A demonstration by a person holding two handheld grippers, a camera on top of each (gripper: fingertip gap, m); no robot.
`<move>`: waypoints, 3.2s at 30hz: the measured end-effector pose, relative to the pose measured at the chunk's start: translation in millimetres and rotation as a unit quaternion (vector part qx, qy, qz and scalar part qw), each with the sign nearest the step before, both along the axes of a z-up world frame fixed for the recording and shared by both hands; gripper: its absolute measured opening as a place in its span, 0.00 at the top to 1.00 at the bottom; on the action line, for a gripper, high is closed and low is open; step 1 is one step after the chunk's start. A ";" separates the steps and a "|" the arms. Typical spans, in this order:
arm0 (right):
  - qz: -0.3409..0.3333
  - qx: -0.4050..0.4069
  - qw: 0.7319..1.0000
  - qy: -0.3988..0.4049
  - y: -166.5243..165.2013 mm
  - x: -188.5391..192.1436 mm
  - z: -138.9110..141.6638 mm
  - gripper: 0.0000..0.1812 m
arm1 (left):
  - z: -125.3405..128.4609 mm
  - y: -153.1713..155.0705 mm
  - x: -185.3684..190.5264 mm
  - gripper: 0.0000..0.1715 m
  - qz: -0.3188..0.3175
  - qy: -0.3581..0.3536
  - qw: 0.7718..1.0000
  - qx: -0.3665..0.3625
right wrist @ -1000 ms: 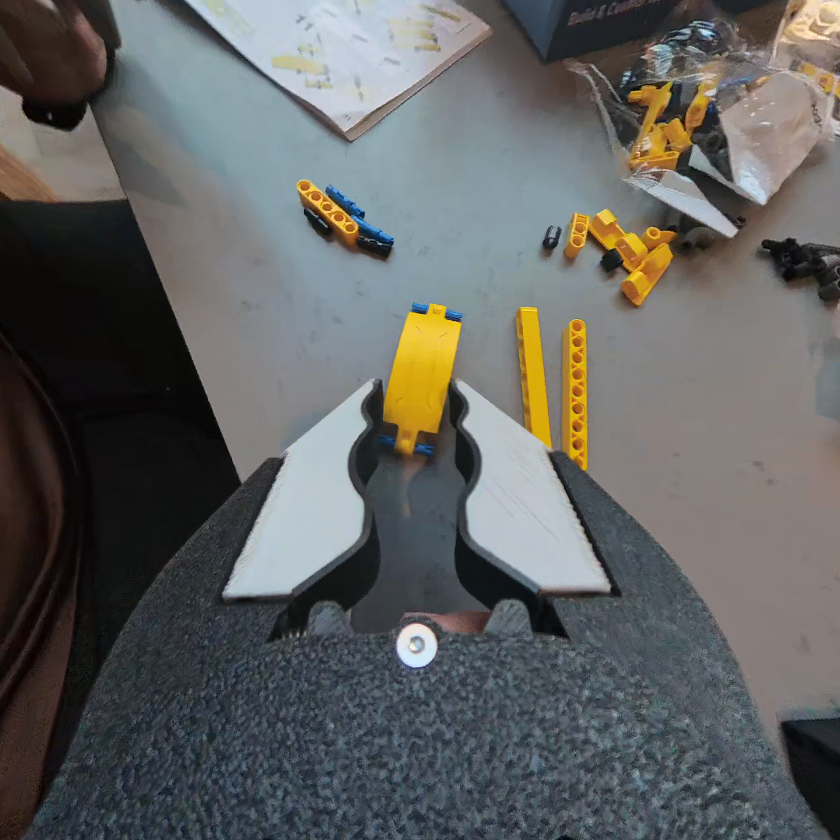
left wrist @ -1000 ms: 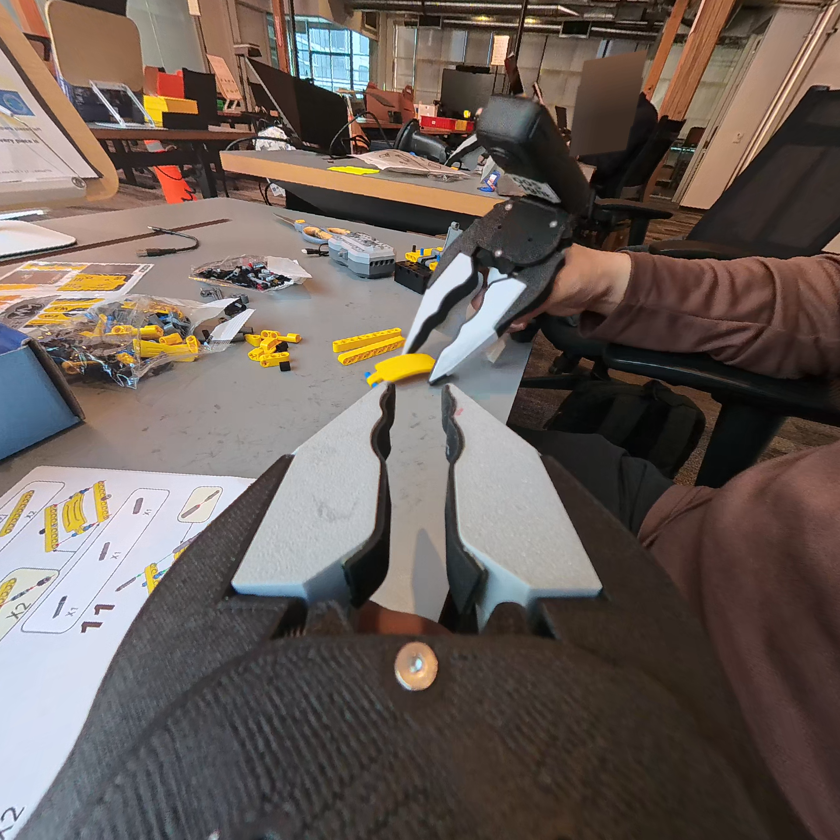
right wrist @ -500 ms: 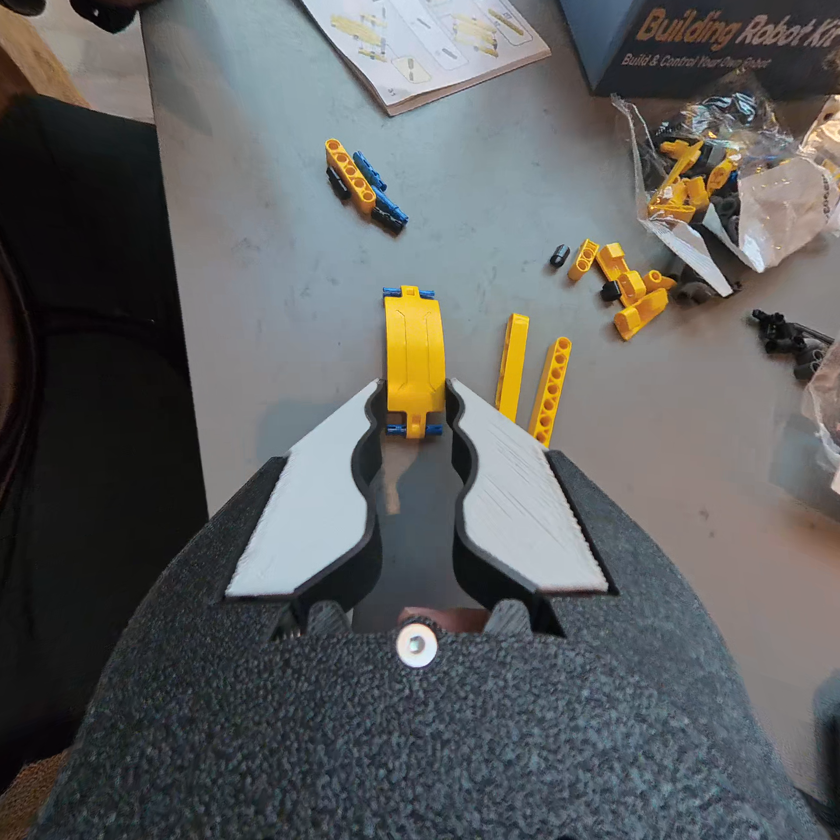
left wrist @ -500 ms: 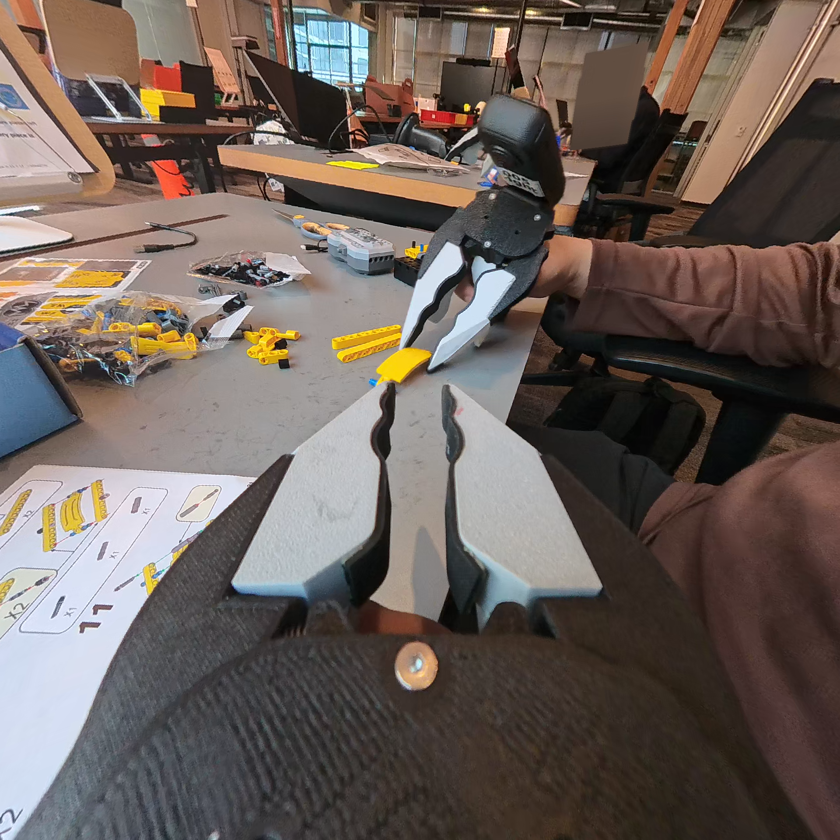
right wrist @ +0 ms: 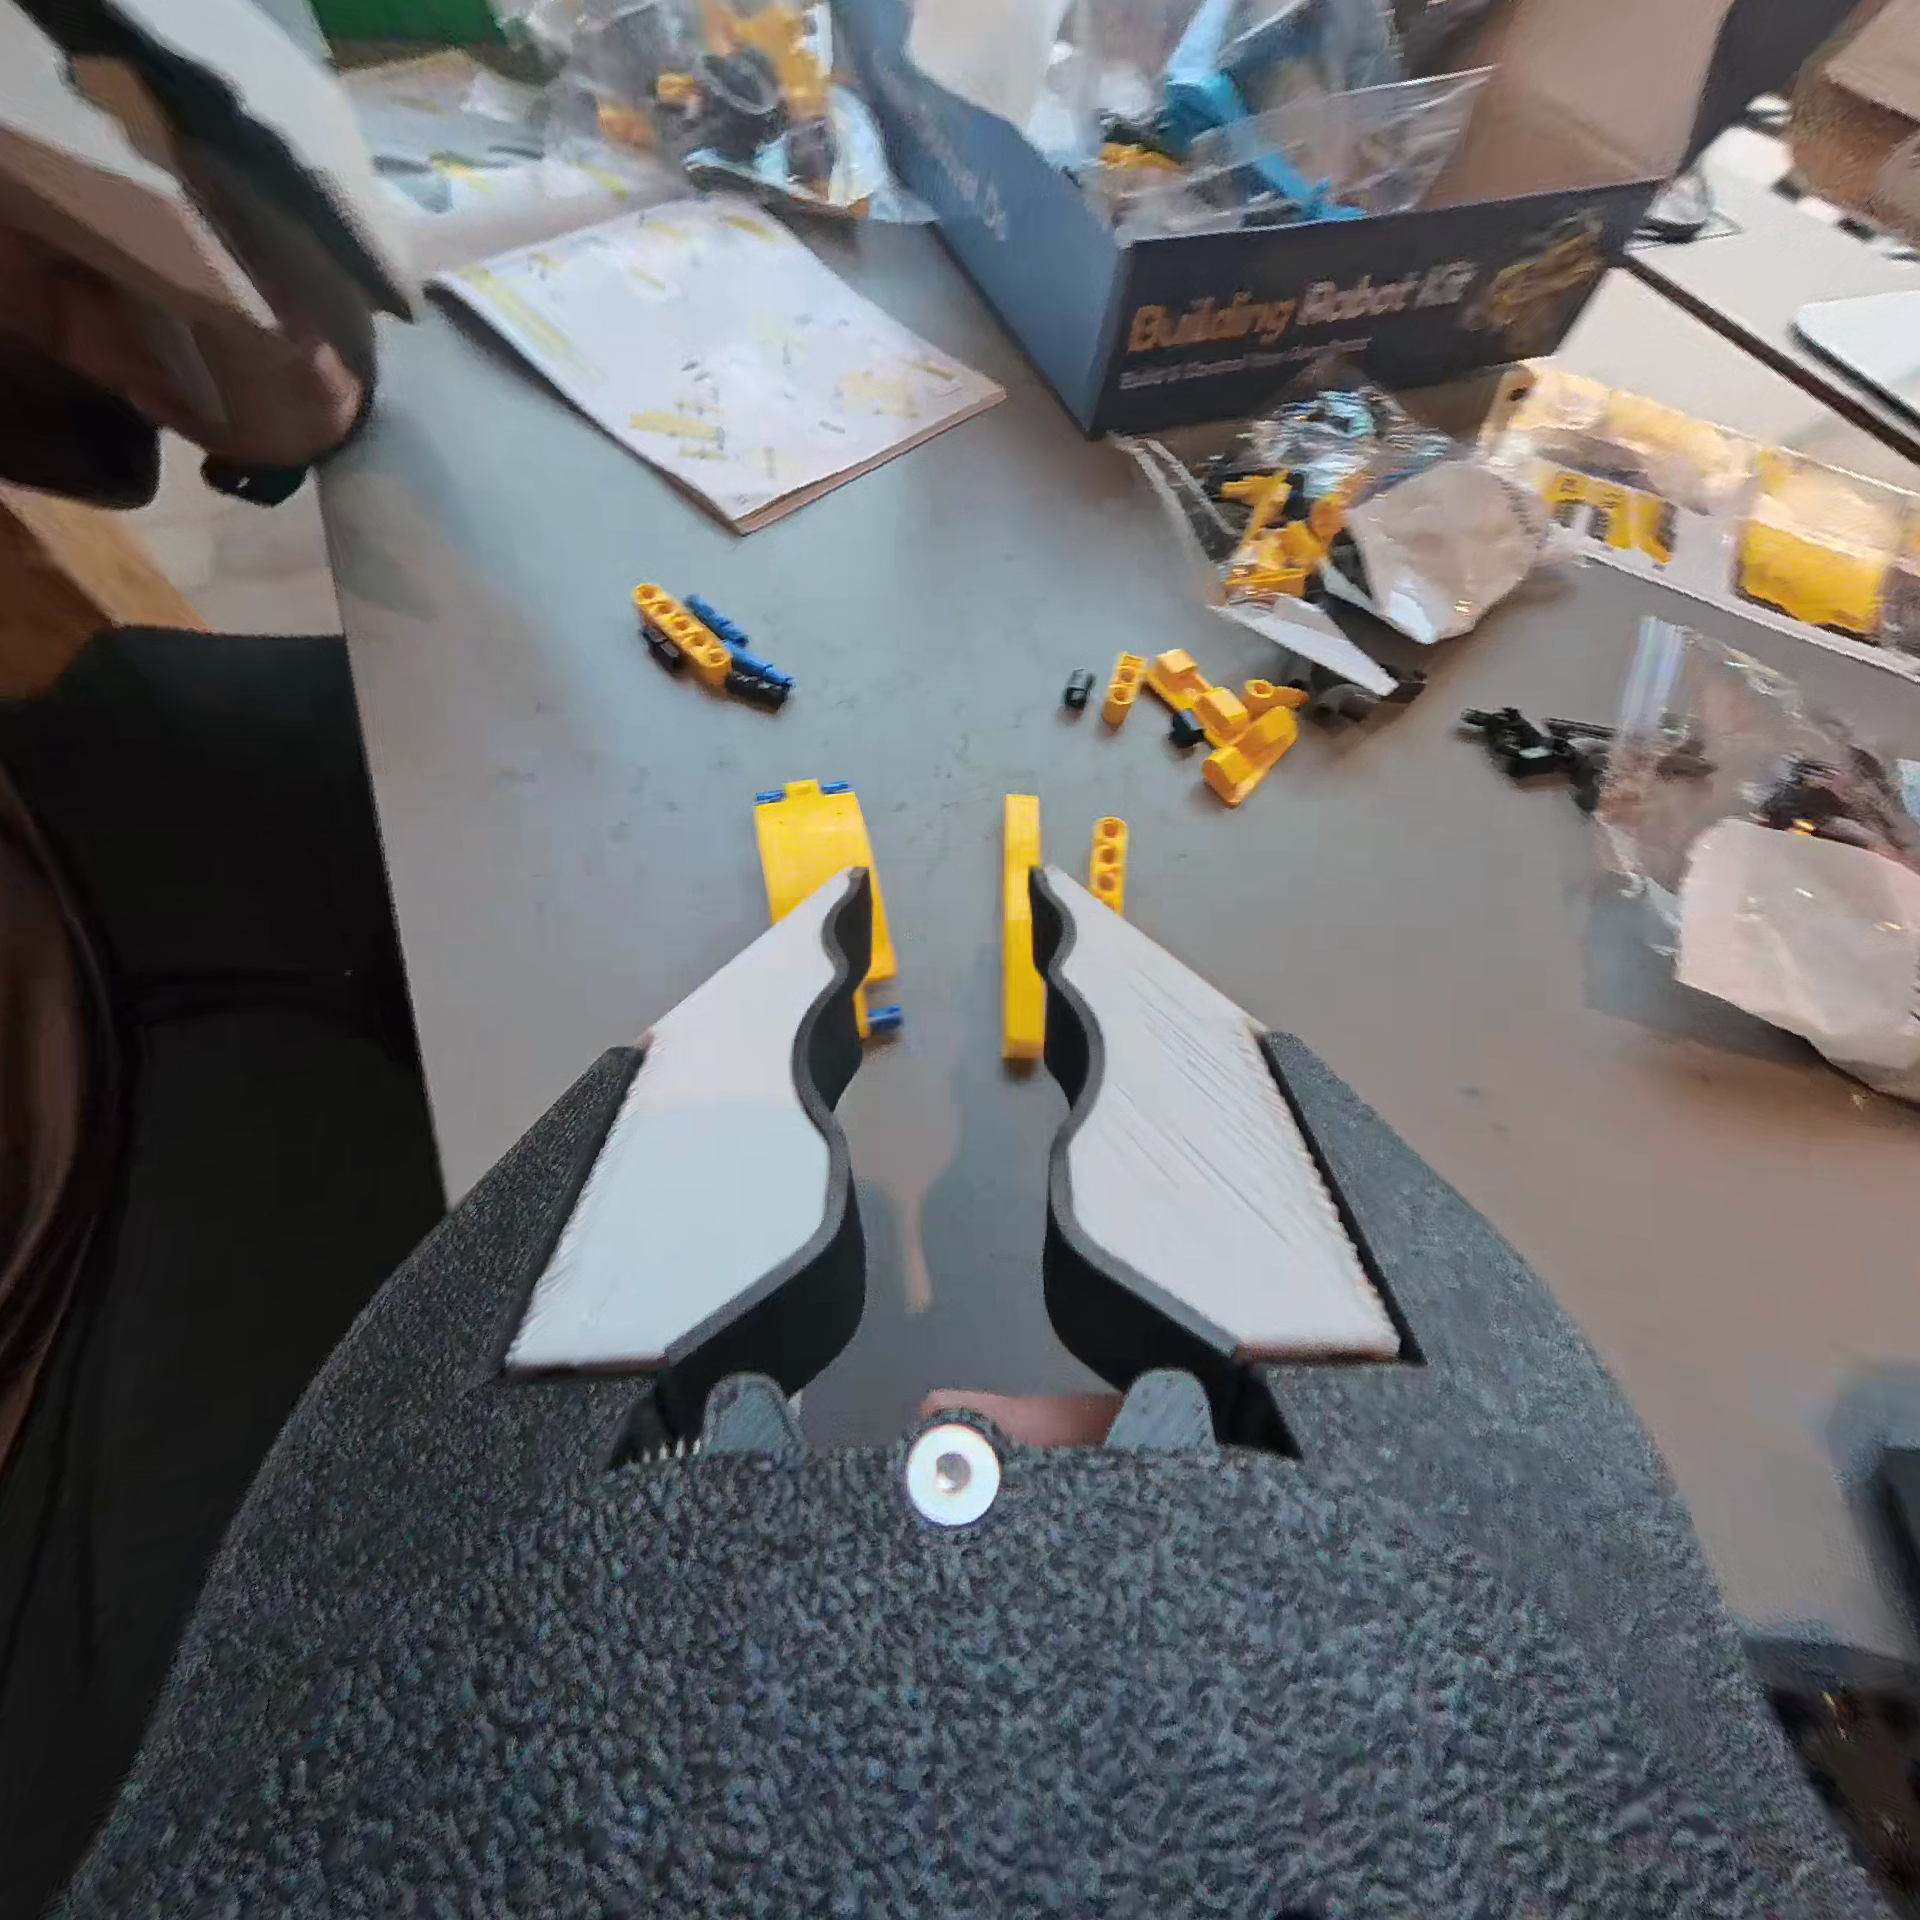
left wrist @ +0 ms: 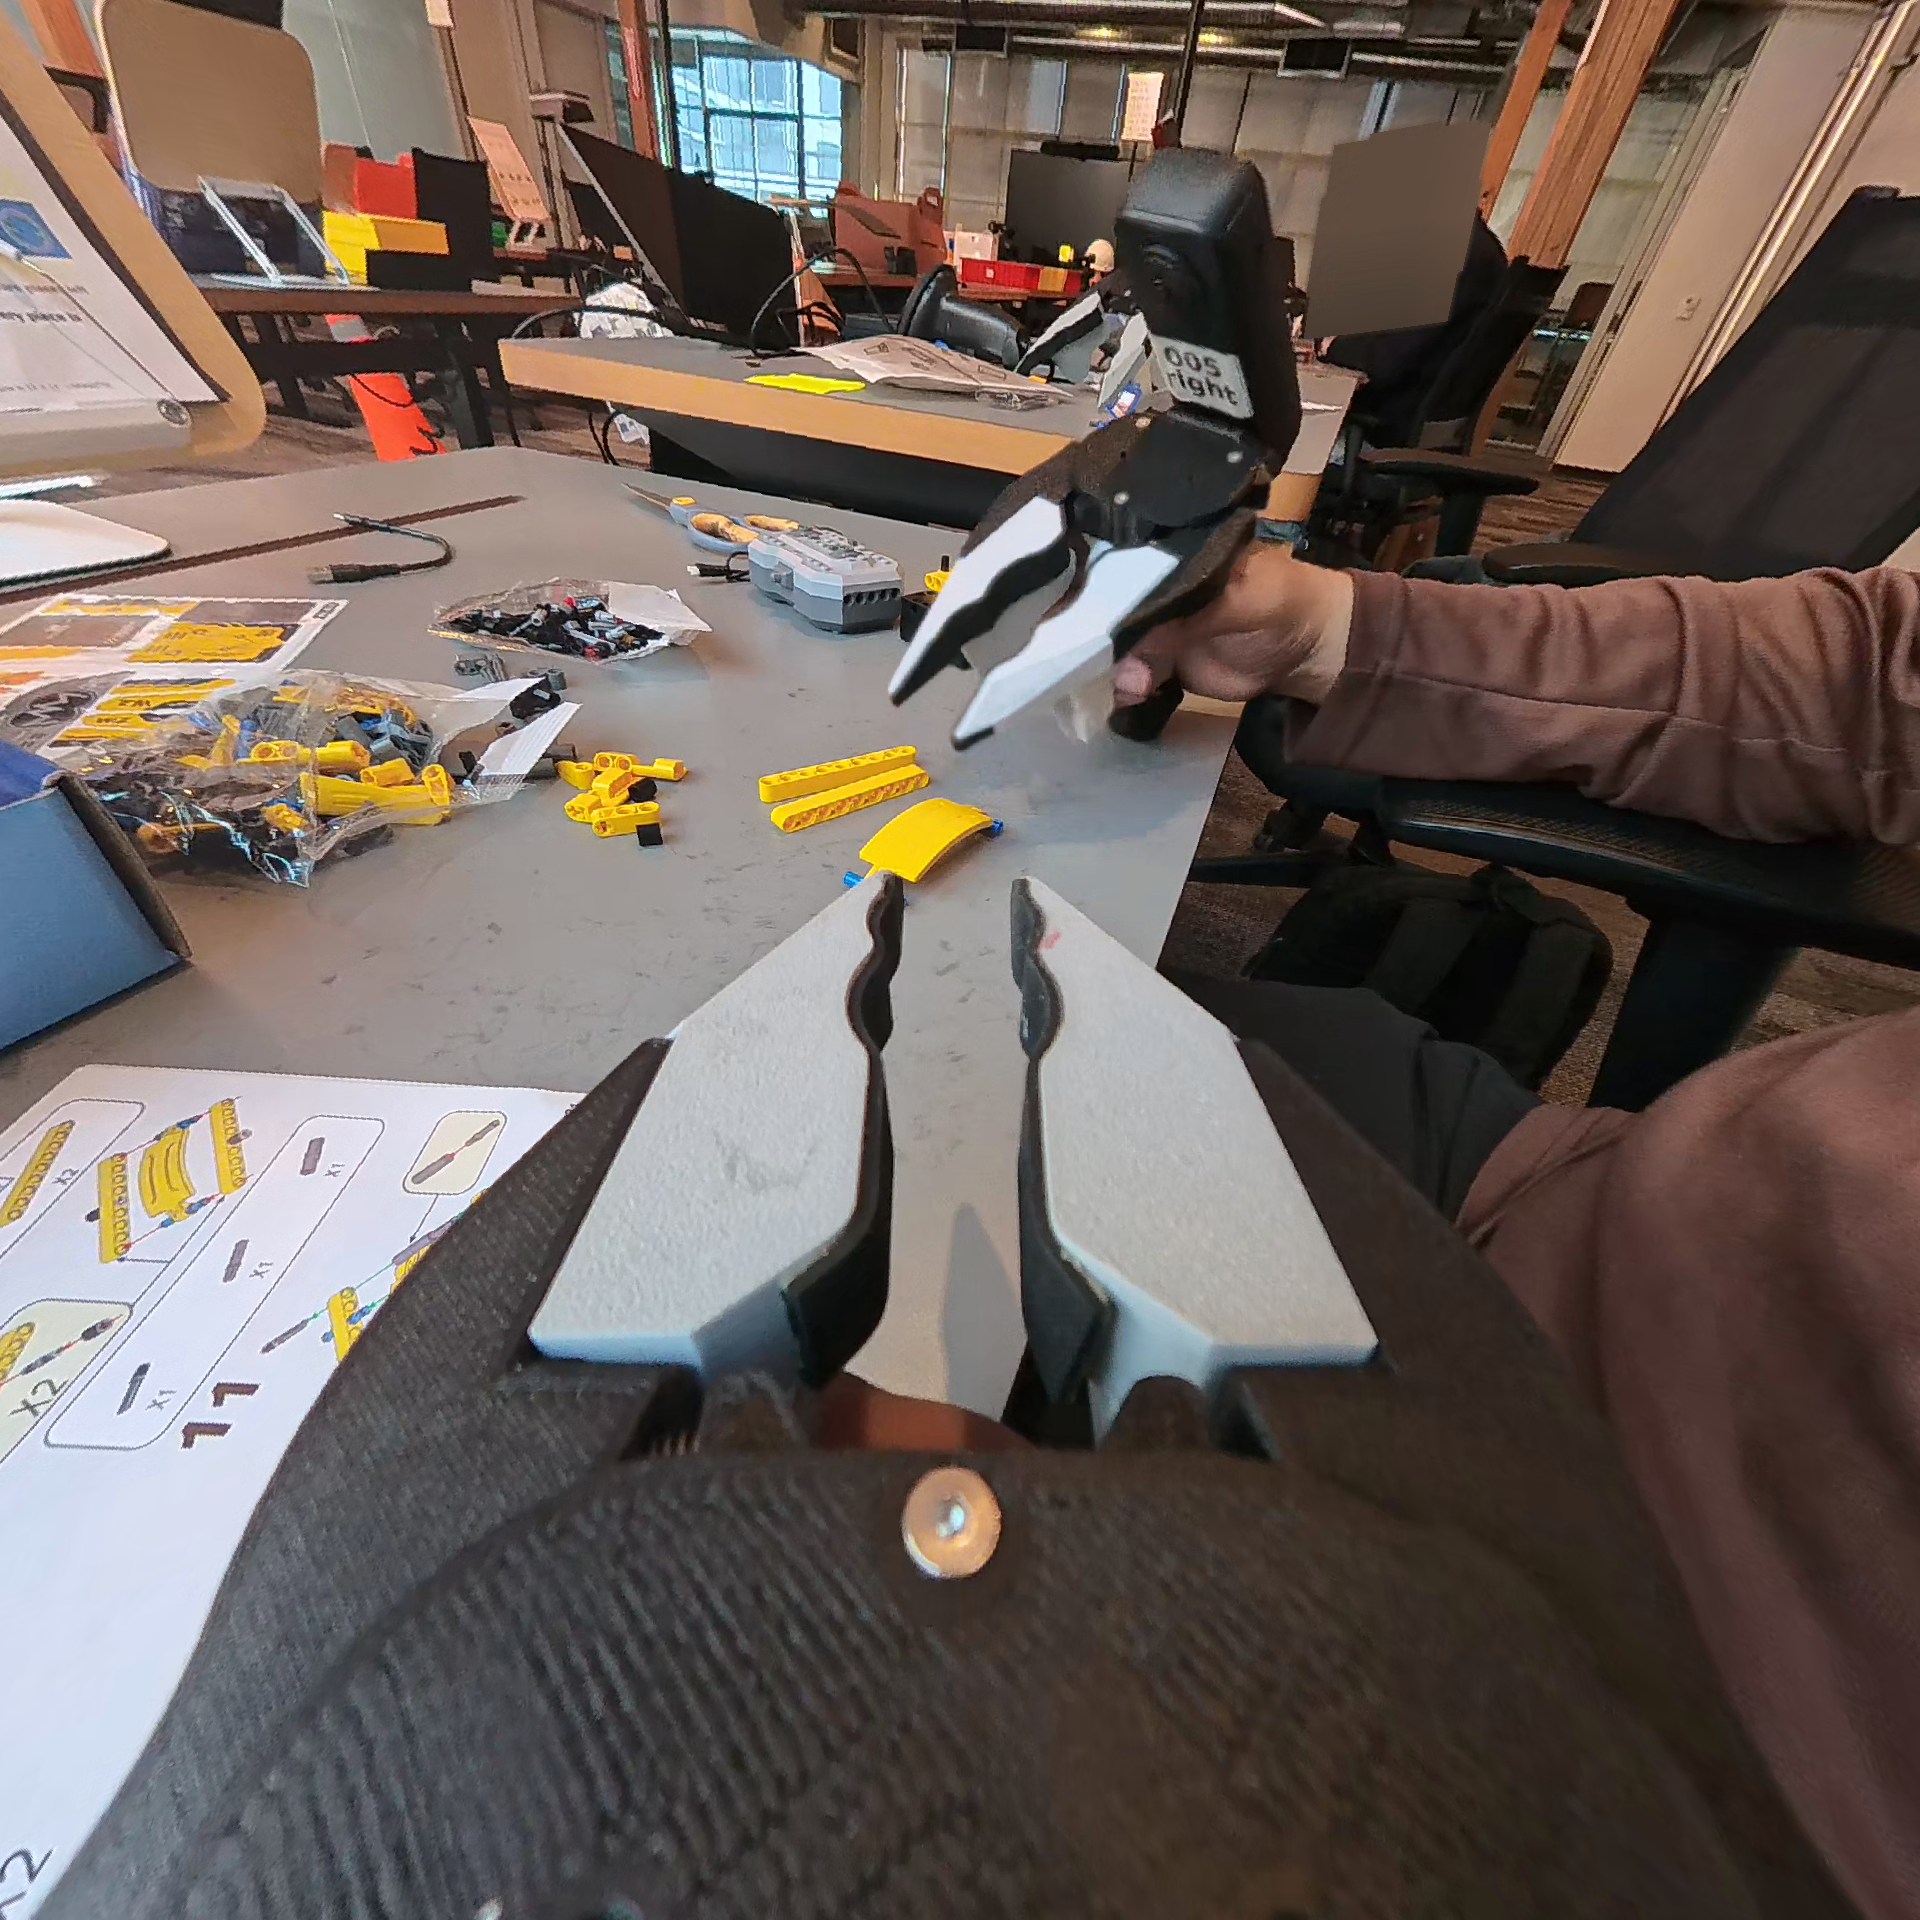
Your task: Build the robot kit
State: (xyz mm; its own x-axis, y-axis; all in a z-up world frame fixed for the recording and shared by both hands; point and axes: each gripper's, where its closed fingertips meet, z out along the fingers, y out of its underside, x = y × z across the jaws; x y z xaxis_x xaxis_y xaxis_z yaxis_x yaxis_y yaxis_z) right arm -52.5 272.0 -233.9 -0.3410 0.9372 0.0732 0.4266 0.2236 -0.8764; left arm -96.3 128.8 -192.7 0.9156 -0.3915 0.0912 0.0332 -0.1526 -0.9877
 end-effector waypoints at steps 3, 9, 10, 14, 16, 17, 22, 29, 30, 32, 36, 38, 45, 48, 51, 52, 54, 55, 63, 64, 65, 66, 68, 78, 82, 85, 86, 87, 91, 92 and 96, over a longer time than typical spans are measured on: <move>-0.086 0.003 0.996 0.004 27.8 -8.6 0.8 0.86 | -0.1 0.1 -0.2 0.90 0.001 0.000 1.000 0.000; -0.084 0.042 0.995 -0.026 25.4 -15.0 -11.7 0.89 | -3.1 2.7 -1.3 0.90 0.007 0.002 1.000 -0.012; -0.084 0.044 0.995 -0.021 24.4 -17.2 -10.3 0.90 | -2.8 2.7 -1.4 0.90 0.008 0.002 1.000 -0.011; -0.075 0.048 0.996 -0.004 18.4 -30.3 -5.6 0.91 | -3.3 3.0 -1.3 0.90 0.009 0.004 1.000 -0.013; -0.064 0.049 0.997 -0.020 14.2 -34.5 -10.7 0.91 | -2.1 3.3 -0.1 0.90 0.009 0.001 1.000 -0.008; -0.060 0.049 0.997 -0.030 13.0 -35.7 -13.8 0.90 | -2.1 3.6 0.7 0.90 0.008 0.003 1.000 -0.007; -0.040 0.027 0.997 -0.059 8.8 -36.5 -20.6 0.90 | -3.1 3.8 3.8 0.90 0.004 0.011 1.000 -0.007; -0.025 -0.010 0.998 -0.048 6.5 -36.8 -13.8 0.91 | -1.1 2.6 3.4 0.90 -0.001 0.002 1.000 -0.003; -0.030 -0.017 0.998 -0.050 8.7 -37.4 -13.5 0.91 | -1.1 2.6 3.4 0.90 -0.001 0.001 1.000 -0.003; -0.043 -0.016 0.997 -0.054 13.1 -39.6 -14.9 0.91 | -1.2 2.8 3.4 0.90 -0.001 0.001 1.000 -0.004; -0.060 0.013 0.997 -0.050 18.1 -44.4 -16.7 0.90 | -1.2 3.0 3.1 0.90 -0.001 -0.001 1.000 -0.005; -0.058 0.015 0.997 -0.054 17.4 -44.4 -18.0 0.90 | -1.6 3.1 3.1 0.90 -0.001 0.000 1.000 -0.006; -0.068 0.006 0.996 -0.050 21.0 -45.2 -16.1 0.90 | -2.0 3.4 3.0 0.90 0.000 0.002 1.000 -0.006; -0.074 0.005 0.996 -0.048 23.2 -46.4 -15.5 0.90 | -2.1 3.4 3.3 0.90 0.000 0.003 1.000 -0.006; -0.088 0.000 0.995 -0.041 28.5 -48.6 -12.8 0.90 | -1.7 3.1 3.2 0.90 0.001 0.004 1.000 -0.004; -0.095 -0.001 0.995 -0.037 31.1 -49.5 -11.6 0.90 | -1.3 3.0 2.9 0.90 0.002 0.005 1.000 -0.002; -0.110 0.001 0.994 -0.025 36.4 -50.5 -8.3 0.90 | -0.6 5.2 -2.1 0.91 0.021 0.002 1.000 -0.001; -0.118 0.002 0.993 -0.020 39.1 -50.7 -6.7 0.90 | -0.5 8.6 -9.1 0.91 0.045 -0.006 0.999 -0.006; -0.116 0.019 0.993 -0.027 39.2 -56.2 -10.2 0.91 | -8.7 21.3 -37.4 0.92 0.133 -0.052 0.988 -0.052; -0.113 0.022 0.993 -0.027 38.6 -59.2 -10.4 0.91 | -9.8 22.1 -39.1 0.92 0.136 -0.060 0.987 -0.059; -0.110 0.023 0.993 -0.024 38.1 -62.3 -9.6 0.91 | -10.7 22.7 -40.2 0.92 0.136 -0.067 0.986 -0.064; -0.108 0.021 0.994 -0.021 38.0 -65.3 -8.3 0.91 | -11.3 23.0 -40.9 0.92 0.136 -0.071 0.986 -0.067; -0.103 0.017 0.994 -0.019 37.6 -69.9 -7.7 0.91 | -12.7 23.8 -42.3 0.92 0.140 -0.074 0.985 -0.073; -0.077 0.013 0.996 -0.038 35.1 -90.6 -13.1 0.92 | -14.6 24.6 -41.0 0.93 0.136 -0.072 0.985 -0.080; -0.071 0.010 0.996 -0.056 35.2 -94.8 -18.5 0.92 | -14.4 24.3 -40.1 0.93 0.133 -0.070 0.985 -0.079; -0.076 0.009 0.995 -0.059 37.4 -97.0 -19.3 0.92 | -15.1 24.5 -39.7 0.93 0.130 -0.073 0.985 -0.082; -0.079 0.008 0.995 -0.063 38.6 -97.4 -20.6 0.92 | -15.3 24.6 -39.5 0.93 0.129 -0.074 0.985 -0.083; -0.082 0.007 0.994 -0.069 39.5 -97.8 -22.3 0.92 | -15.5 24.7 -39.2 0.93 0.128 -0.074 0.985 -0.084; -0.075 0.008 0.994 -0.077 37.6 -98.1 -24.7 0.92 | -16.5 25.0 -39.0 0.93 0.126 -0.075 0.985 -0.089; -0.070 0.011 0.996 -0.057 35.9 -98.0 -19.0 0.92 | -16.9 25.4 -39.3 0.93 0.127 -0.076 0.985 -0.091; -0.021 -0.020 1.000 -0.007 11.9 -84.8 0.8 0.93 | -20.8 27.0 -39.5 0.93 0.129 -0.073 0.983 -0.105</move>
State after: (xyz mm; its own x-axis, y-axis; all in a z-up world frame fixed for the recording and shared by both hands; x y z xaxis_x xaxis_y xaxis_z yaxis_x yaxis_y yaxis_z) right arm -137.3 283.9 -233.1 -0.3027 0.9526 0.0304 0.4470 0.1701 -0.8782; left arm -135.8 155.8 -213.5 0.9532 -0.1070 0.2827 0.2361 -0.3207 -0.9173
